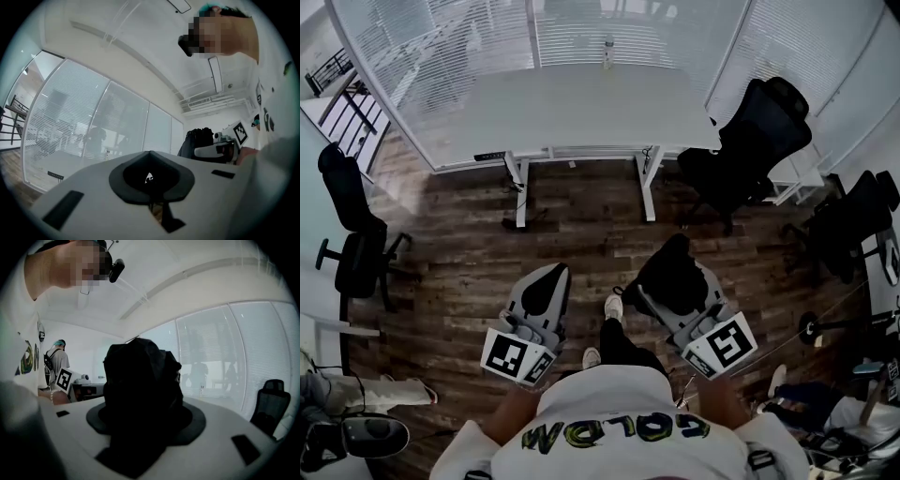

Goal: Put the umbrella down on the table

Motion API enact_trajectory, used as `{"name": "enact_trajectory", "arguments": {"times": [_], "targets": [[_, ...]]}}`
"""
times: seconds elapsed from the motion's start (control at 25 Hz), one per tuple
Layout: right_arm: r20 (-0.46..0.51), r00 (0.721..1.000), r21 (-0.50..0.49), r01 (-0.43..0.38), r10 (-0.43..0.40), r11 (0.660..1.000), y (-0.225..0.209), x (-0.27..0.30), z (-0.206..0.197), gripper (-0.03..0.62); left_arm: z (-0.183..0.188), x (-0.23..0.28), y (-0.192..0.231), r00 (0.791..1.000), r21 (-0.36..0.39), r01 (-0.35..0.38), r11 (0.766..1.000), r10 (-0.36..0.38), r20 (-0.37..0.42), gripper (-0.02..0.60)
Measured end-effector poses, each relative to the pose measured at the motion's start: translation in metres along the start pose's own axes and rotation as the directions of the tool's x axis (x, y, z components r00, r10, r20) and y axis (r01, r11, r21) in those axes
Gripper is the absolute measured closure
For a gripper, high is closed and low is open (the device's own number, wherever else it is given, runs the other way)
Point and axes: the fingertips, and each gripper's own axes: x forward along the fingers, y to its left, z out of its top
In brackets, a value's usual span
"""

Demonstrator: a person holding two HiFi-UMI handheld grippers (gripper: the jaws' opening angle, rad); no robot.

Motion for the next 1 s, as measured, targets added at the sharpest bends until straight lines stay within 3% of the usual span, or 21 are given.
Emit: {"name": "enact_trajectory", "arguments": {"times": [0.24, 1.0], "targets": [[0.004, 1.0, 0.011, 0.0, 0.0, 1.0, -0.04, 0.03, -0.009, 0.341, -0.012, 0.044, 0.026, 1.0, -0.001, 0.001, 1.0, -0.001, -0.008, 0.571], [-0.003, 0.999, 0.005, -0.038, 0.038, 0.999, -0.238, 0.128, -0.001, 0.341, -0.018, 0.263, 0.089, 1.0, 0.008, -0.014, 1.0, 0.014, -0.003, 0.571]]}}
